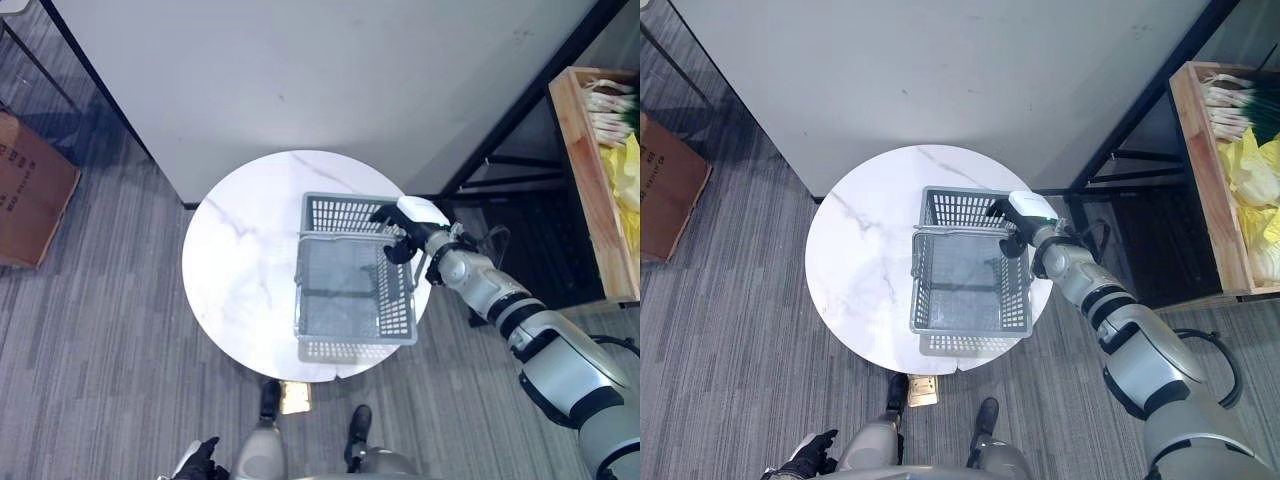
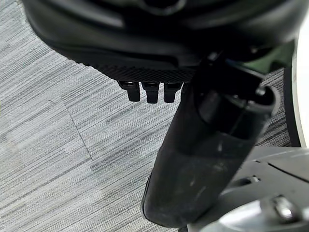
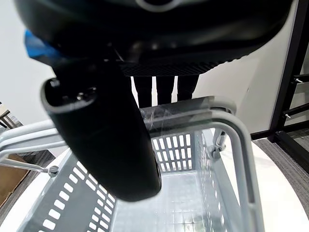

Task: Get the vegetables into the basket

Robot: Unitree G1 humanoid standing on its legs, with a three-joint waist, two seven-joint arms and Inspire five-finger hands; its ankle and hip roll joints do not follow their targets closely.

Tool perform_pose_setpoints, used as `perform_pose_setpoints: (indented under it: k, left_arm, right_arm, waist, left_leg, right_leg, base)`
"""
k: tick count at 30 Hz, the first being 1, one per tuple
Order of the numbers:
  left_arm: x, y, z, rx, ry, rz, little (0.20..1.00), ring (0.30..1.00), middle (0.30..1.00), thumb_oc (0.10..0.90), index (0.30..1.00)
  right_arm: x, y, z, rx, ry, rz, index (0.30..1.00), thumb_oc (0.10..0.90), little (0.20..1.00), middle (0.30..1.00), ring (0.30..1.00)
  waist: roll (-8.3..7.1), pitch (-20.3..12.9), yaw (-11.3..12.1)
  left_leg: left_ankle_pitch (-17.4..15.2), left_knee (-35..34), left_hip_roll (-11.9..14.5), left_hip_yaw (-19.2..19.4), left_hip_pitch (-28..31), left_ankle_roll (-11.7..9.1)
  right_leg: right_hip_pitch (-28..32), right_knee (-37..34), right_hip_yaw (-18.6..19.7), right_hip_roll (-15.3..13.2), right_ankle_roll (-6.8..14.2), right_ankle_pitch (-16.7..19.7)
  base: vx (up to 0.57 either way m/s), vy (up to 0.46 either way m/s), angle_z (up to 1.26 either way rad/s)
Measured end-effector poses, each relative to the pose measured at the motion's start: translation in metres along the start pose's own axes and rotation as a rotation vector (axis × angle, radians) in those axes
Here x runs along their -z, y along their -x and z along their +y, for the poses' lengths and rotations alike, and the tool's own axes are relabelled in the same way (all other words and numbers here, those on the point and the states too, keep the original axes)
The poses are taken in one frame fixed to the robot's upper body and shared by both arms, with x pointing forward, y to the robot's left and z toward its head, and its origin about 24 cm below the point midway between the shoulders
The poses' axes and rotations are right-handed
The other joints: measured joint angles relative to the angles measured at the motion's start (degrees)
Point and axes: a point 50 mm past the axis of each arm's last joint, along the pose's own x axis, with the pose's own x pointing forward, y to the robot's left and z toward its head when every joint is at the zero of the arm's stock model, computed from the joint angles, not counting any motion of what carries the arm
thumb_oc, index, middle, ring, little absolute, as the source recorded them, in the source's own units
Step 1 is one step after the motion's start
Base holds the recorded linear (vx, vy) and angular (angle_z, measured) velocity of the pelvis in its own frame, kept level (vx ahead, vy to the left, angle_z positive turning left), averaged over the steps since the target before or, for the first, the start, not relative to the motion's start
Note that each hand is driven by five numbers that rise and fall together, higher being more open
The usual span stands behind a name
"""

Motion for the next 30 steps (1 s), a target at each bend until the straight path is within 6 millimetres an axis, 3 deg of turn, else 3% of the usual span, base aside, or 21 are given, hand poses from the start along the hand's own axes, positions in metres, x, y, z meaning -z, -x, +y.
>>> perform_pose_setpoints:
  k: [3,7,10,11,15,21,30]
  left_arm:
    - [0.001,0.0,0.001,-0.003,-0.001,0.009,1.0,1.0,1.0,0.9,1.0]
    - [0.002,0.0,0.005,-0.017,0.025,0.014,1.0,1.0,1.0,0.9,1.0]
    - [0.009,0.001,0.005,-0.023,0.052,0.024,1.0,1.0,1.0,0.9,1.0]
    - [0.012,0.002,0.004,-0.021,0.055,0.032,1.0,1.0,1.0,0.9,1.0]
    - [0.012,0.002,0.003,-0.017,0.053,0.026,1.0,1.0,1.0,0.9,1.0]
    - [0.019,0.004,-0.003,0.002,0.054,0.044,1.0,1.0,1.0,0.9,1.0]
    - [0.028,0.007,-0.004,0.013,0.052,0.067,1.0,1.0,1.0,0.9,1.0]
  right_arm:
    - [-0.018,0.004,0.002,0.004,-0.008,-0.096,0.3,0.4,0.3,0.3,0.3]
    - [-0.027,0.019,0.008,-0.021,-0.012,-0.182,0.3,0.4,0.3,0.3,0.3]
    - [-0.02,0.044,0.012,-0.051,0.002,-0.24,0.3,0.4,0.3,0.3,0.3]
    - [-0.018,0.045,0.011,-0.045,-0.007,-0.235,0.3,0.4,0.3,0.3,0.3]
    - [0.002,0.064,0.005,-0.04,-0.03,-0.192,0.3,0.4,0.3,0.3,0.3]
    - [0.011,0.079,-0.003,-0.021,-0.087,-0.186,0.3,0.4,0.3,0.3,0.3]
    - [0.034,0.115,0.001,-0.025,-0.151,-0.13,0.3,0.4,0.3,0.3,0.3]
  waist:
    - [0.0,0.0,-0.9]
    - [0.08,0.0,-1.3]
    - [0.33,-0.2,-1.7]
    - [0.53,-0.3,-2.5]
    - [1.46,-1.1,-2.4]
    - [2.57,-2.1,-3.8]
    - [2.41,-2.5,-5.8]
  left_leg:
    - [0.0,0.0,0.0,0.4,1.1,0.0]
    - [-0.1,0.0,0.0,0.7,2.2,-0.1]
    - [-0.1,0.0,-0.1,0.7,3.4,0.0]
    - [-0.1,0.0,0.0,0.8,3.6,0.0]
    - [-0.1,0.0,0.0,1.0,3.7,0.0]
    - [-0.2,0.0,0.0,1.5,4.4,0.1]
    - [-1.2,0.3,-0.2,4.7,6.8,0.5]
  right_leg:
    - [0.8,0.0,0.4,0.0,0.0,0.0]
    - [1.8,0.0,0.6,-0.1,-0.1,0.0]
    - [3.1,0.0,0.6,-0.2,-0.1,0.0]
    - [3.2,0.0,0.8,-0.2,-0.2,0.1]
    - [3.3,0.0,0.8,-0.2,-0.3,0.2]
    - [3.5,0.0,1.5,-0.2,-0.3,0.2]
    - [3.9,0.9,4.3,-0.5,-0.3,0.4]
  base:
    - [0.04,0.009,-0.06]
    - [0.03,0.016,-0.02]
    - [0.0,0.006,-0.02]
    - [0.01,0.027,-0.06]
    - [0.0,0.011,-0.02]
    - [0.01,0.017,-0.05]
    - [-0.01,0.087,-0.18]
